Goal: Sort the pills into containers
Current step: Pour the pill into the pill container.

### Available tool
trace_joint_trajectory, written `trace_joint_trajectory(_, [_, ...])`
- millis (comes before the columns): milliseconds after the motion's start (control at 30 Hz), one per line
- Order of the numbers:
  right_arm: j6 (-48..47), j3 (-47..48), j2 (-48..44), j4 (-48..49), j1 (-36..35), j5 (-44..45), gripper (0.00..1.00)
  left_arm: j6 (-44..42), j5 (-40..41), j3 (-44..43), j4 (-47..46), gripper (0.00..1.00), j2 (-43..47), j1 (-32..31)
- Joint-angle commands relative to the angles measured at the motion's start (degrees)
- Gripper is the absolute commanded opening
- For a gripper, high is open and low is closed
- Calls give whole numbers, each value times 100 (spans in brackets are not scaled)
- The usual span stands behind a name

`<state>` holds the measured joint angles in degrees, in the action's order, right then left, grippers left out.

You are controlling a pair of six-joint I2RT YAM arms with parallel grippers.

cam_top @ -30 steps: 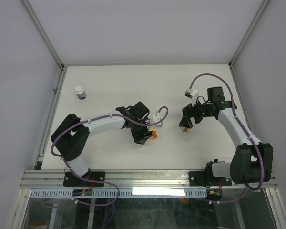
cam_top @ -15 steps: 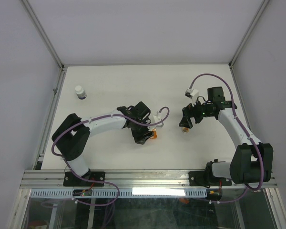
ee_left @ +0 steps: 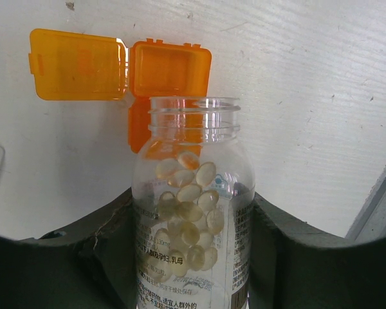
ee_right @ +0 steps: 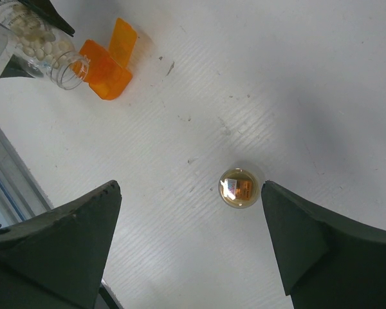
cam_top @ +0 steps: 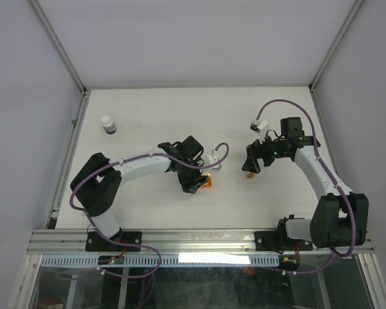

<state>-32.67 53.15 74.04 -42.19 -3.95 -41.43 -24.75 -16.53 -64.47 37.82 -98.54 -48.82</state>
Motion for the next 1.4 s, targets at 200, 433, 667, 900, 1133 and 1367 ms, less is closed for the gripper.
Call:
trace_joint_trajectory(200, [-51,261,-119,44,51,-191,94,-8,-43,-333,58,0,-48,-68])
trace_joint_trajectory(433, [-60,272,-120,53,51,-180,95,-87,-7,-152,-135,0,27,-83])
trace_joint_trajectory(667, [-63,283,-109,30,51,-198,95,-6,103,-263,-67,0,-55,-131])
trace_joint_trajectory(900, [-73,261,-112,43,56,-216,95,30,0,-357,123,0,-17,-126])
trace_joint_trajectory(1133, [-66,267,-127,46,61,-202,95,-62,-109,-196,-105,0,81,-97])
trace_joint_trajectory(1367, [-74,280,-119,35,59,-227,95,-36,165,-70,-85,0,88,-101])
